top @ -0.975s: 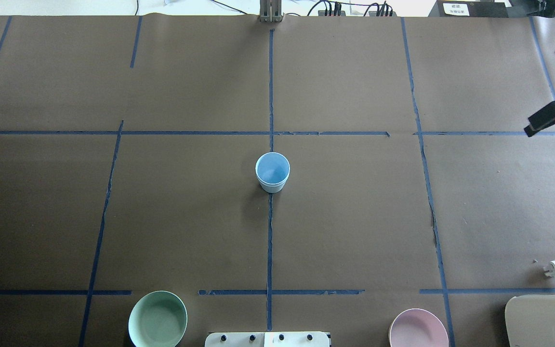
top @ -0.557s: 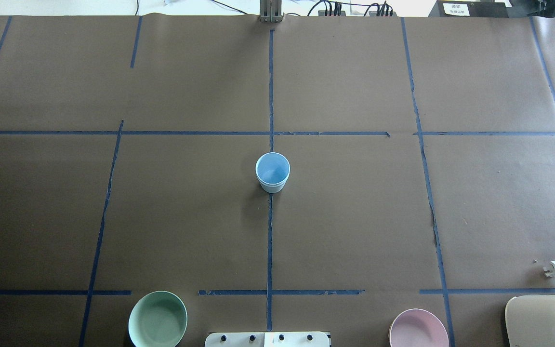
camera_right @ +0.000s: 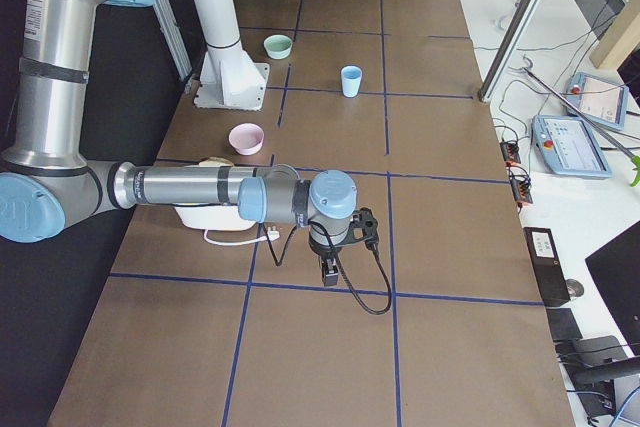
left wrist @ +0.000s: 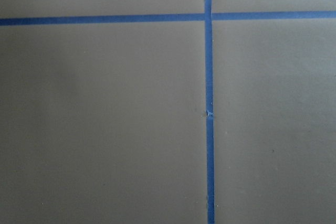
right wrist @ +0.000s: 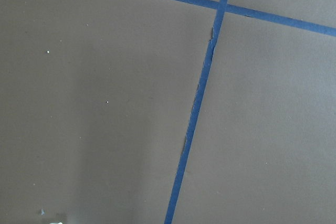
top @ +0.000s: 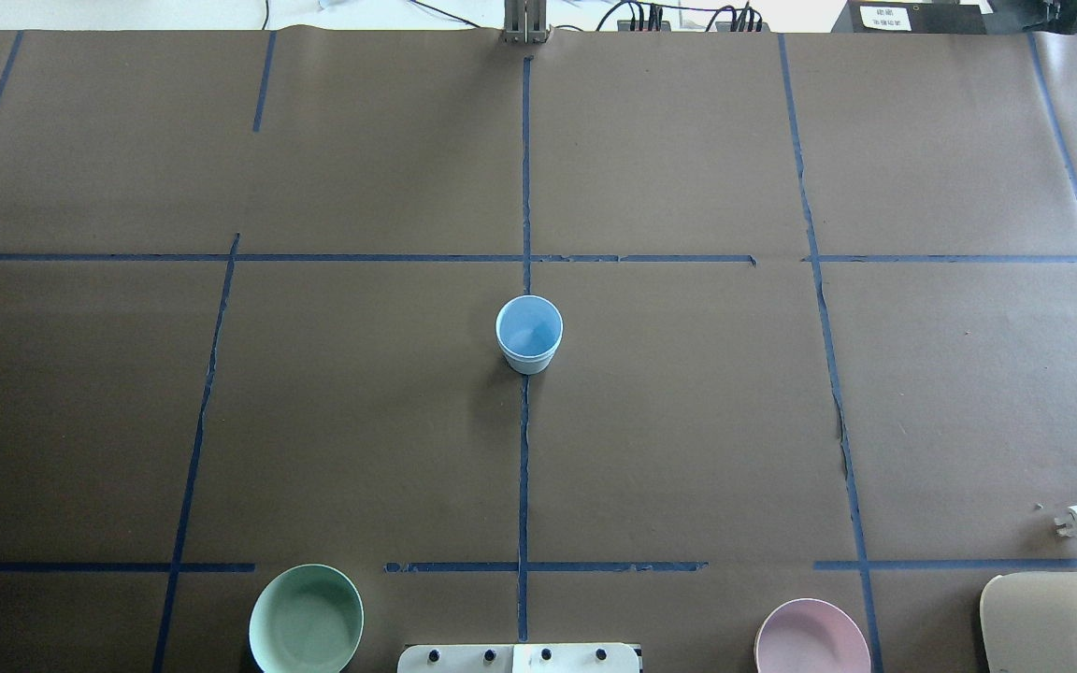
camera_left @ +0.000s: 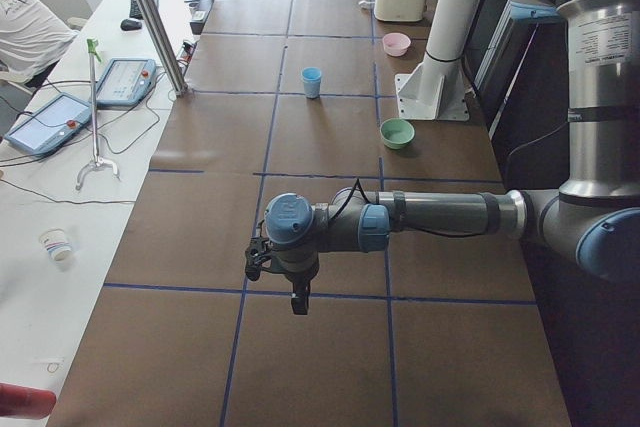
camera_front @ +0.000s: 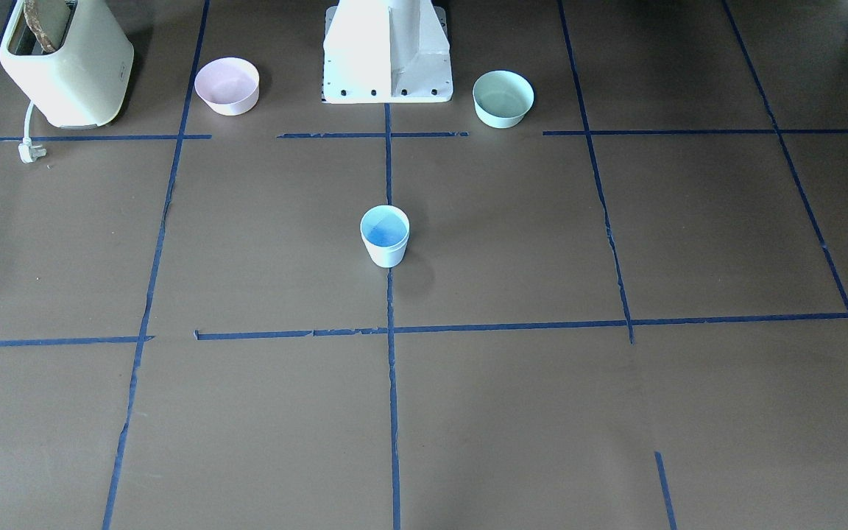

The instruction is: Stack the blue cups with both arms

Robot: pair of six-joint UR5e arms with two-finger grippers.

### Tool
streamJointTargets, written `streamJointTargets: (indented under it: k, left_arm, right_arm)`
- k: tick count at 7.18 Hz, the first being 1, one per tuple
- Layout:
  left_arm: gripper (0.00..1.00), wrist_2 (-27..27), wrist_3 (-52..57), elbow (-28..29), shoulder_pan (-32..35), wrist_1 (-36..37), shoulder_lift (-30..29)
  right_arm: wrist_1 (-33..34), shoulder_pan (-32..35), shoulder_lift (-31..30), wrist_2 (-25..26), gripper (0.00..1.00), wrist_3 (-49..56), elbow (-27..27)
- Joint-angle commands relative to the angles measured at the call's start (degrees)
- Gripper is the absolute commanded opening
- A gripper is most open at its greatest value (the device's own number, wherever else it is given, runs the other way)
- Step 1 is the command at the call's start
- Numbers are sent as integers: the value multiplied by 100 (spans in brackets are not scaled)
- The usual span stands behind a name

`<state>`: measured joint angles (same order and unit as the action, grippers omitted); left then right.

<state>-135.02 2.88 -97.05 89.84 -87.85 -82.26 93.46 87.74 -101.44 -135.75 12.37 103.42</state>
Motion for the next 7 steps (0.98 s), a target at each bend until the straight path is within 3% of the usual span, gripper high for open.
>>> streamJointTargets:
  k: [1,7]
  left_arm:
    - [100,2,11,-7,-28,22,69]
    - [100,-51,19,-121,-72,-31,201]
  right_arm:
    - [-4,-3,-7,-4,100,2,-50]
    - [-21,-91,2,-91,100,2,-146]
